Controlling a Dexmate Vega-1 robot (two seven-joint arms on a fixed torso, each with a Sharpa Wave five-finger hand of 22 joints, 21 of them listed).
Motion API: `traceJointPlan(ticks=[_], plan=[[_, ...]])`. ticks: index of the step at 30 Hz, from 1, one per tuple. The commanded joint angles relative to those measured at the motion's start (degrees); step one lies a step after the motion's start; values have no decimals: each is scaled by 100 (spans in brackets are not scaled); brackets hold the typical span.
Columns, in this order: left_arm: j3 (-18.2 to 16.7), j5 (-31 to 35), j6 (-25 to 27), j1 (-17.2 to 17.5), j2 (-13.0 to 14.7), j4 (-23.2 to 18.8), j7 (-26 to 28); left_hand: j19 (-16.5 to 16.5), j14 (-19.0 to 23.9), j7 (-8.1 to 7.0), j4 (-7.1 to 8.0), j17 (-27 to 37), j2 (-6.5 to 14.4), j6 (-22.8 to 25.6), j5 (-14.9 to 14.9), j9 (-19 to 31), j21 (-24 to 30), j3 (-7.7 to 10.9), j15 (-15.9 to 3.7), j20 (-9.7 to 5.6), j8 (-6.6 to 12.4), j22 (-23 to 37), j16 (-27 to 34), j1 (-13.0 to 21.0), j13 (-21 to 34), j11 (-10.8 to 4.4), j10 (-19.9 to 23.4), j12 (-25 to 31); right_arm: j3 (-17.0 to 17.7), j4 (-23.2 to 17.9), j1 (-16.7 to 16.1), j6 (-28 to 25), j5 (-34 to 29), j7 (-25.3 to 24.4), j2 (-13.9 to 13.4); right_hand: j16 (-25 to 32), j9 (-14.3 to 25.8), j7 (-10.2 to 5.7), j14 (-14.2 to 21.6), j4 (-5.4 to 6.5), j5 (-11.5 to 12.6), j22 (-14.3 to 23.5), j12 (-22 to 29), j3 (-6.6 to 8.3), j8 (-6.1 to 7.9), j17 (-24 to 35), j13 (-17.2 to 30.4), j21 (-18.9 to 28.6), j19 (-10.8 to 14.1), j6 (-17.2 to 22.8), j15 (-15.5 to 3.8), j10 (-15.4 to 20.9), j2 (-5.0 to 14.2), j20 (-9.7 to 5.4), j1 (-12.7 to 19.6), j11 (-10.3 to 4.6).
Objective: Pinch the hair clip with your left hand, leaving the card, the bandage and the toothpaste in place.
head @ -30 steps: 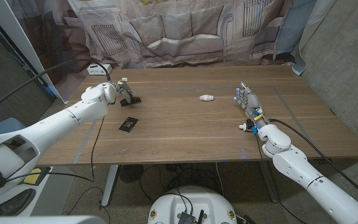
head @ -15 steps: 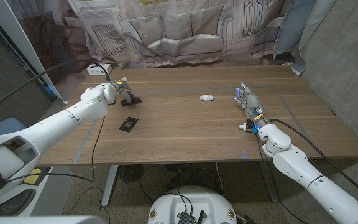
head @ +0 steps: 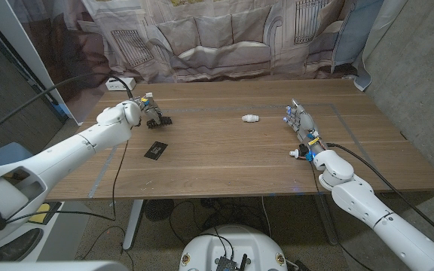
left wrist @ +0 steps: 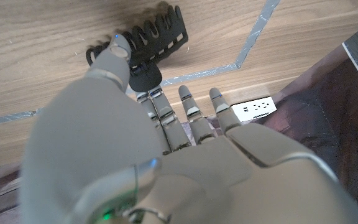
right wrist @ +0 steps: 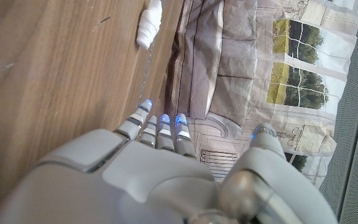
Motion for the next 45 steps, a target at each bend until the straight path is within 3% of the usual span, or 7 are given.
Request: traceJointPlan(ticks=[1,26,33,45], plan=[[-17,-108,8,1,37,-75,54,66,76,125,-9,12,259,165,-5,33,24,-25,-417,25,8,16,29,229,28,-161,245,25,15,-8,-21,27,4,-10,9,-17,12,-8,25,6,-4,18,-4,-11,-1,21,28,-1,11,37,7,44,16,43,49,-2],[-158,-141,187,104,185,-576,104,93,176,168,3,11,275,220,-10,42,6,-89,-354,96,-38,19,21,238,91,-118,291,0,29,121,17,143,35,65,57,-21,12,-7,22,5,-3,19,-9,-15,-1,21,29,0,2,37,14,44,22,54,53,3],[-216,-157,268,155,233,-722,119,157,279,252,1,16,336,438,-13,48,12,-111,-380,42,2,18,31,278,92,-48,525,39,33,133,18,161,42,85,58,-22,12,-9,23,5,-3,19,-9,-18,-2,21,29,1,1,35,9,46,23,54,53,-2],[-263,-106,378,237,308,-972,167,308,550,178,-32,27,412,929,-11,61,23,-193,-480,13,104,15,67,420,112,-131,972,114,39,103,-10,167,52,86,51,-21,12,-13,28,6,-3,19,-10,-21,-1,22,29,2,-1,37,11,49,24,54,54,-9]])
